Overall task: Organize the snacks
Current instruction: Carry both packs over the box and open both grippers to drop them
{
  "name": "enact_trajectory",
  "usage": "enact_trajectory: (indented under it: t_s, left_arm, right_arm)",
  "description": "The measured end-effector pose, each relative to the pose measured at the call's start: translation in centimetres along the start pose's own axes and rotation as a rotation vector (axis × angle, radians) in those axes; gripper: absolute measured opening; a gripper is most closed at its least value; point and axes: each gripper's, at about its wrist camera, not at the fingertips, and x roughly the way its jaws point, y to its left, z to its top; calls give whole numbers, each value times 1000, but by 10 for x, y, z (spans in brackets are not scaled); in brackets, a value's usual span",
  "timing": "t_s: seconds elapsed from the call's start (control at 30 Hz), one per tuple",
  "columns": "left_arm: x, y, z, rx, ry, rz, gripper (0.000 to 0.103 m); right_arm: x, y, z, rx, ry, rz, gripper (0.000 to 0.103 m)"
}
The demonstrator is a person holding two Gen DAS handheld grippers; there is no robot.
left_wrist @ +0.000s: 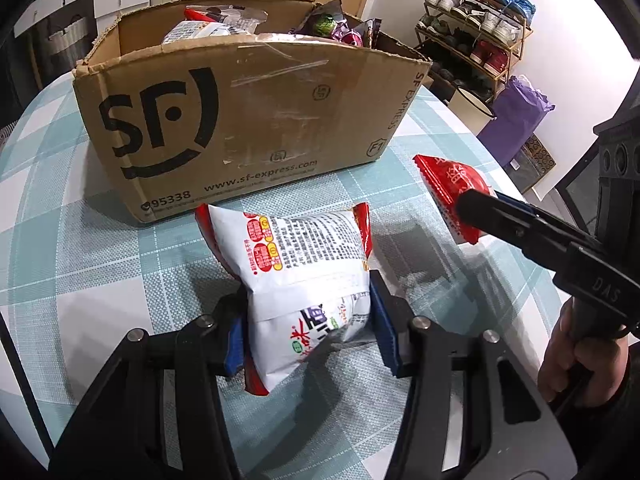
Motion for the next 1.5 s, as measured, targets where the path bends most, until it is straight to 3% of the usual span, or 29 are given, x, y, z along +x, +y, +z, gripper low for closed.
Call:
enact_trajectory:
  t_s: [0.7,1.0,1.13,1.5]
  left_arm:
    - [-34,8,-9,-4,-42,15,49]
    - [-76,11,-2,-11,-121,16,49]
    - [-96,13,2,-8,-143,15,49]
    - [-141,11,17,11,-179,25,49]
  right_arm:
    - [-17,13,1,-19,-24,23,48]
    - [-28,30,7,-52,-53,49,48]
    - [-31,34,12,-55,-54,30,48]
    - [-45,56,33,-95,-88,79,48]
